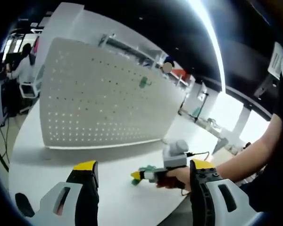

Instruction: Insert the hook assembly into the mounting plate slot until the hook locks in place.

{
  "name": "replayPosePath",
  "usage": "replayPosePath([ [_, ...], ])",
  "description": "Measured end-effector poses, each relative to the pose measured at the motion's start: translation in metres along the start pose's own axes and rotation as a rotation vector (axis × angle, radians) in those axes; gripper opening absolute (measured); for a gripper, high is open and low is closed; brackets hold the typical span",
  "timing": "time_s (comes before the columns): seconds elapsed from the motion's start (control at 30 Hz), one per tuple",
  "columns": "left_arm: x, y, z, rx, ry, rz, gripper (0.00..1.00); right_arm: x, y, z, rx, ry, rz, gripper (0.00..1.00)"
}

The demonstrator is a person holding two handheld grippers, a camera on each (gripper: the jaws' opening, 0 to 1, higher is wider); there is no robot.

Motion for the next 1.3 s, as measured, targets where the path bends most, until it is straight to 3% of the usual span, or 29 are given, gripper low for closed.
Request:
replayPosePath([
  [0.33,-0.007,0.0,0.015,-0.035,-0.006,-0.036,0.81,-0.018,-0.044,-0.023,0.13,-0.165,-0.015,0.02],
  [0.5,-0.01,0.0,0.027,-0.083,0.005,-0.041,0.81,-0.039,-0.068,-0.04,0.193,-0.298,-0.013,0.02],
  [0.63,-0.014,-0.001,0.032,-0.11,0.008,-0.05,0.81,-0.06,-0.081,-0.057,0.222,-0.417,-0.088,0.02],
  [0.77,-0.019,-0.005,0.033,-0.111,0.022,-0.084,0.8,-0.077,-0.087,-0.076,0.235,-0.567,-0.081,0.02],
  [0.97,-0.018,-0.003,0.032,-0.149,0.055,-0.097,0.76,-0.101,-0.086,-0.103,0.25,-0.792,-0.16,0.02],
  [1.13,-0.015,-0.003,0.031,-0.171,0.09,-0.105,0.69,-0.116,-0.083,-0.118,0.236,-0.899,-0.249,0.02],
  [1.3,-0.006,-0.007,0.03,-0.186,0.155,-0.118,0.54,-0.129,-0.08,-0.127,0.223,-0.967,-0.328,0.02],
])
Point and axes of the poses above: the point that each gripper's makers call its tool centre point, and the gripper's own axes: z roughly forward along the fingers, x roughly to its right, y roughly out of its underside, the point moved 8 cm from there along -z, roughly backward along the fingers, and after that the axes turned 1 degree about -z, right-handed, at the moved point
